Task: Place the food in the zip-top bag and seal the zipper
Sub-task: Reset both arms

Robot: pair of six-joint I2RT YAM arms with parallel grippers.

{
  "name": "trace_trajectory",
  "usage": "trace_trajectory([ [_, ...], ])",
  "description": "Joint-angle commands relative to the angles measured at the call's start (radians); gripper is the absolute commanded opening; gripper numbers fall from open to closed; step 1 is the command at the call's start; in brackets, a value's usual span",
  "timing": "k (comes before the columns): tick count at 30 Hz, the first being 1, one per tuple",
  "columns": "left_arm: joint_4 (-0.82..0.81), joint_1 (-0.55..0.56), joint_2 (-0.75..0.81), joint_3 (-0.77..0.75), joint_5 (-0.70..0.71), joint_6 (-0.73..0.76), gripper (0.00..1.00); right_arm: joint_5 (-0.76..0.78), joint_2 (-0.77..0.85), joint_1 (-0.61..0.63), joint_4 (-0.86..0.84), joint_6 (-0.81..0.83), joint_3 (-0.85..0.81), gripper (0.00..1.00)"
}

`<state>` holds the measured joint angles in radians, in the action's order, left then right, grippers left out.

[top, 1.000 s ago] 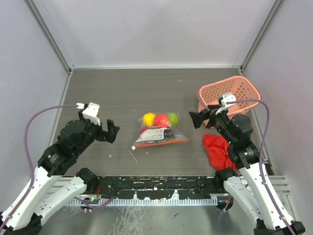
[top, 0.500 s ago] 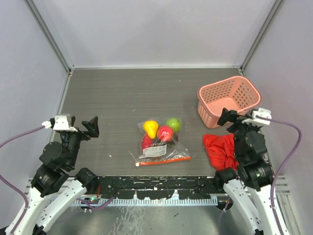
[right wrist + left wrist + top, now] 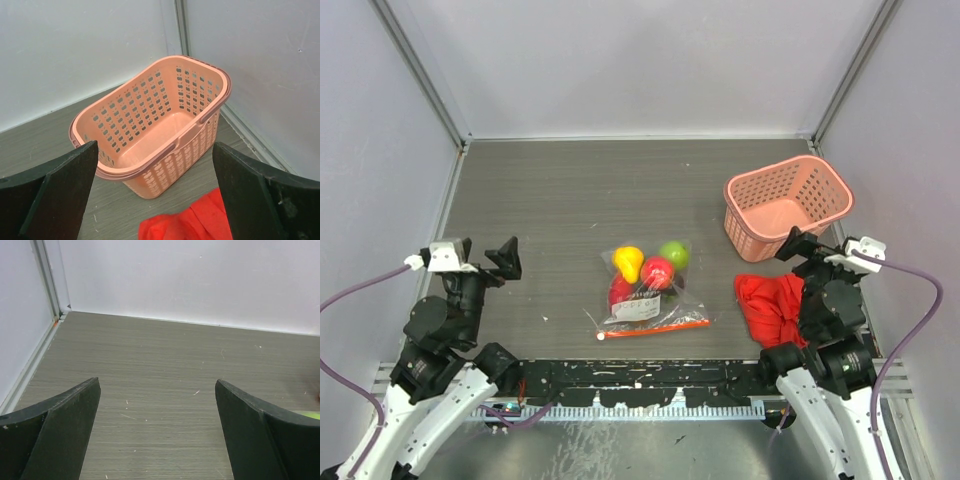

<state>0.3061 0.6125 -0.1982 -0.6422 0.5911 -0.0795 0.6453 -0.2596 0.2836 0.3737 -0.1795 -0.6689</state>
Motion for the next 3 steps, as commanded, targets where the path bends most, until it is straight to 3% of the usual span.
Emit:
trace_trajectory([
  [1,-0.070,-0.009,-0.011,-0.011,0.010,0.013,0.98,0.006,0.004,-0.004,-0.044,0.008,-0.009,1.00],
  [3,-0.072,-0.012,-0.008,-0.008,0.008,0.012,0.98,0.001,0.002,-0.004,-0.045,0.008,-0.012,1.00],
])
